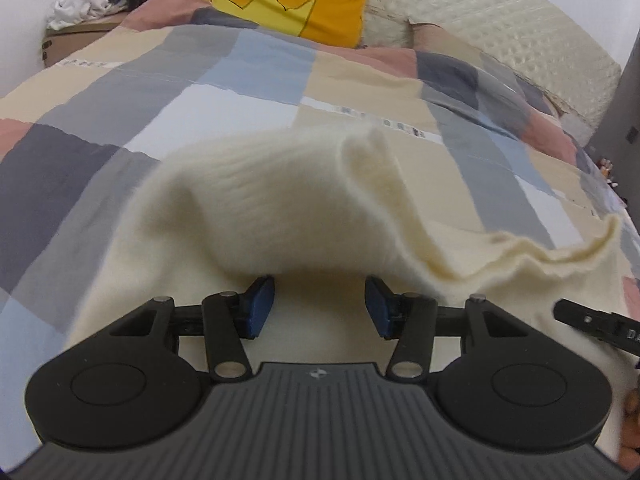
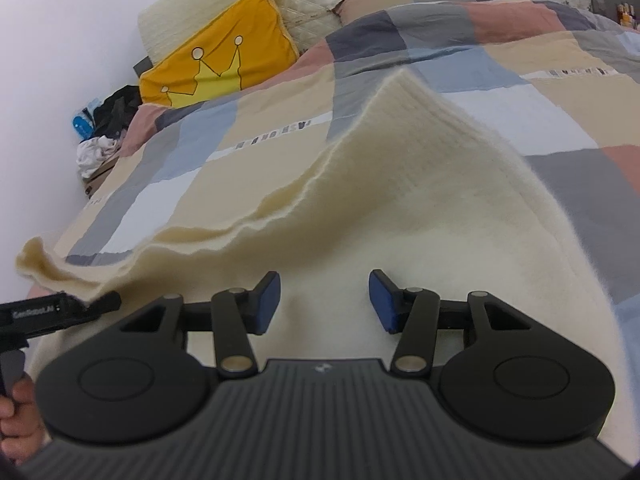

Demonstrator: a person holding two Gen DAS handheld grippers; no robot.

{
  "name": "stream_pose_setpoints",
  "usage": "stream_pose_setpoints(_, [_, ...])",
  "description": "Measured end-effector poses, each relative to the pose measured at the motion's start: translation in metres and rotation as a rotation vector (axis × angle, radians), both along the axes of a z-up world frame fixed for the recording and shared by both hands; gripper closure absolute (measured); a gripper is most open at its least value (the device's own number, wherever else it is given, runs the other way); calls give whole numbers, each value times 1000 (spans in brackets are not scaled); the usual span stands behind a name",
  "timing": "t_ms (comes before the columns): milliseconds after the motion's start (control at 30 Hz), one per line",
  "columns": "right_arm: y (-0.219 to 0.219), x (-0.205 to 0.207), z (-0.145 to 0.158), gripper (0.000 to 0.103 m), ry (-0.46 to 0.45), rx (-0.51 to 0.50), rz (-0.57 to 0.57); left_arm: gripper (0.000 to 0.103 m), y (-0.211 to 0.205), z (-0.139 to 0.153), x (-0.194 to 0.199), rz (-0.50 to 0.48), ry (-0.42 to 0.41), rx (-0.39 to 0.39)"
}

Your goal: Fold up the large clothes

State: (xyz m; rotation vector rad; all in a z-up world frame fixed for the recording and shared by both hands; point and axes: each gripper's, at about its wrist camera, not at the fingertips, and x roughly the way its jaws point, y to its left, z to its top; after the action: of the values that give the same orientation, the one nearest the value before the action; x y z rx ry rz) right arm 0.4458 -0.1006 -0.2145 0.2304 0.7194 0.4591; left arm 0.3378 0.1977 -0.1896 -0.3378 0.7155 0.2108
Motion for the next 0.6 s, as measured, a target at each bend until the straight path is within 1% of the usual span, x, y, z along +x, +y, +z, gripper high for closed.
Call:
stream_pose_setpoints(167, [4,14,-4,51,-10,-15,-5,46,15,2,2,28,-27,29])
stream_pose_setpoints(233, [3,23,-6,51,6,2,-19,46,21,2,2,40,-33,38])
stream_pose_setpoints(333, [1,35,-7,51,12,27,-43,46,29,-1,3,39,-33,15])
stream_pose_setpoints(433, [-1,42,-7,51,3,43,-65,46,31,-3,5,34,-29,27])
stream_pose_setpoints(533, [-1,50,-7,51,-9,33,-79,46,32,-6,7,33,-27,34])
stream_pose_setpoints(600, [1,56,-6,51,-18,7,-89,46,31,-6,10,26,-34,57])
